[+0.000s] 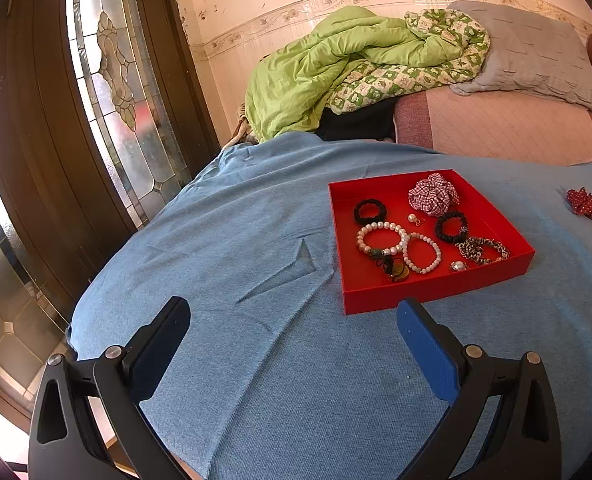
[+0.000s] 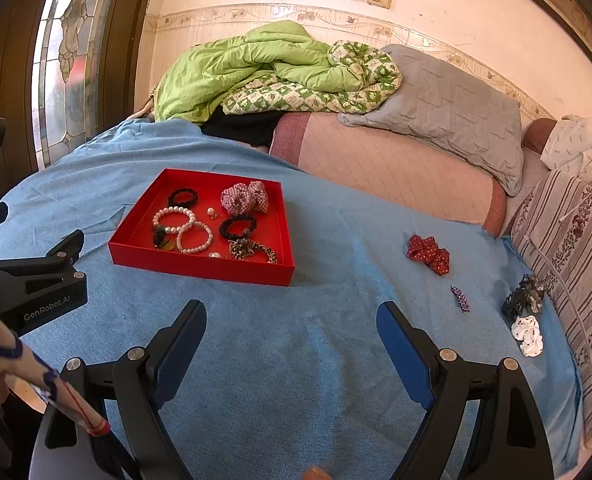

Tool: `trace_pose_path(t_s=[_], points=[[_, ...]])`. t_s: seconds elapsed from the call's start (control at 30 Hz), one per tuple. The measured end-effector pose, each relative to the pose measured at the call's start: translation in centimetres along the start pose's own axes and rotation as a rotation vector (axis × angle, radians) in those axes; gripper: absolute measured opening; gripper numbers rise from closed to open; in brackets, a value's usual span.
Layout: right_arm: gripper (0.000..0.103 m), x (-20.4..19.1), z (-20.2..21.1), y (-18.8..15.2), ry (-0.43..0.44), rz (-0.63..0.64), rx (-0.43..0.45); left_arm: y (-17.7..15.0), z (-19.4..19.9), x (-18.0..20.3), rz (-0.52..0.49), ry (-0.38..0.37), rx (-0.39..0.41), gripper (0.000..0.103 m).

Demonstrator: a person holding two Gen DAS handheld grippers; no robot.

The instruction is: Organize jewelry

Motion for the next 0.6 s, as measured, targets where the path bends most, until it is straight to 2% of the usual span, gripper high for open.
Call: trace_pose_path(t_s=[0.6], points=[[0.090, -0.01, -0.07, -0.07, 0.000, 0.001, -0.002, -0.01, -0.08, -0.08, -0.001, -0.001, -0.002, 0.103]])
Point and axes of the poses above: each gripper's, at about its wrist camera, not at the fingertips, and z roughly against the way its jaws point, x to its right, y to its top, the point moved 6 cm from there along -z, roughly the way its jaws point, and after that the axes turned 11 degrees about -y, right-handed, at the moved point
